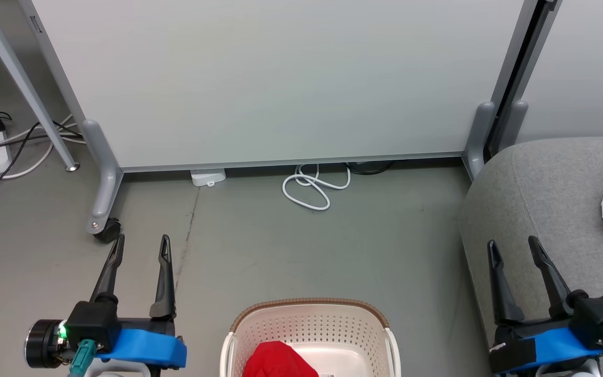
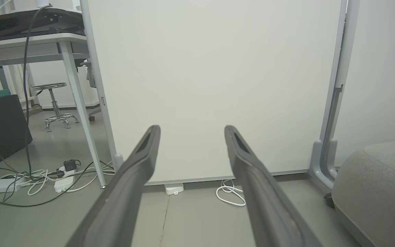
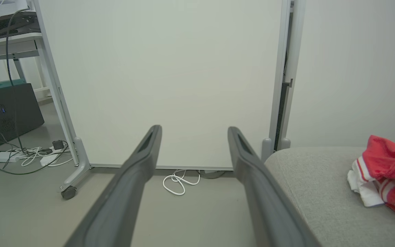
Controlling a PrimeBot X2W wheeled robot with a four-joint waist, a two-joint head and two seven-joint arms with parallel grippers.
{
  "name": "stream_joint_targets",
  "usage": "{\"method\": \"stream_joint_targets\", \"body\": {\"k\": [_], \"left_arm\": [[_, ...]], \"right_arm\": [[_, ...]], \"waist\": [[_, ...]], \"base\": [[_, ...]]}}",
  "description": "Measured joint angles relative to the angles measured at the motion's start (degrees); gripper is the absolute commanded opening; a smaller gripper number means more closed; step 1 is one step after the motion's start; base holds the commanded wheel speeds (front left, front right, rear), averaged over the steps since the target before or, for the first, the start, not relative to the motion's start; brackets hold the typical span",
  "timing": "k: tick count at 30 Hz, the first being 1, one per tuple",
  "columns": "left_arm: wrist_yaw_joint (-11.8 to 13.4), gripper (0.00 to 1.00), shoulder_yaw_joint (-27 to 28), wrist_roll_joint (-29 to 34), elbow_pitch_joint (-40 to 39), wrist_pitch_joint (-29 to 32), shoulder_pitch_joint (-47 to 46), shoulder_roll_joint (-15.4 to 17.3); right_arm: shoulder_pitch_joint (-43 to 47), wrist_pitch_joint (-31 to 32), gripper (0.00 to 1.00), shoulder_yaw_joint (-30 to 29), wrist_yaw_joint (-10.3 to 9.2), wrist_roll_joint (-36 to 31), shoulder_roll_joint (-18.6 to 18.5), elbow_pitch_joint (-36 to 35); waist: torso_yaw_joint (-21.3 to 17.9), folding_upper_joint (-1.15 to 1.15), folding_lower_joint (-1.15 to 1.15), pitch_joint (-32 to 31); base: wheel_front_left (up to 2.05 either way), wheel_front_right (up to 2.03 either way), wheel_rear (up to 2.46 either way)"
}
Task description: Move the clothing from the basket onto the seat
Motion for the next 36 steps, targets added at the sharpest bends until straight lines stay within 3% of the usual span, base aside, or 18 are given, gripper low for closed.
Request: {"method": "stream_joint_targets", "body": {"k": [22, 29, 36], "left_arm": [[-4.1, 1.0, 1.6, 3.9, 2.1, 0.0, -1.8, -2.2], [-6.6, 1.0, -3.9, 5.3, 9.1, 0.0, -9.6, -1.2], [-7.3, 1.0, -14.4, 6.8, 20.7, 0.0, -20.6, 0.3]], "right_arm": [[-0.4, 0.0, 1.0, 0.8, 0.0, 0.6, 0.4, 0.9], [-4.8, 0.0, 1.0, 2.5, 0.0, -0.2, 0.2, 0.3], [-12.8, 0.0, 1.0, 4.4, 0.01, 0.1, -2.3, -1.2]], "waist": [[-0.1, 0.0, 0.01, 0.3], [-1.1, 0.0, 0.01, 3.3], [-2.8, 0.0, 0.03, 10.4]], "base": [[0.0, 0.0, 0.0], [0.0, 0.0, 0.0], [0.0, 0.0, 0.0]]}}
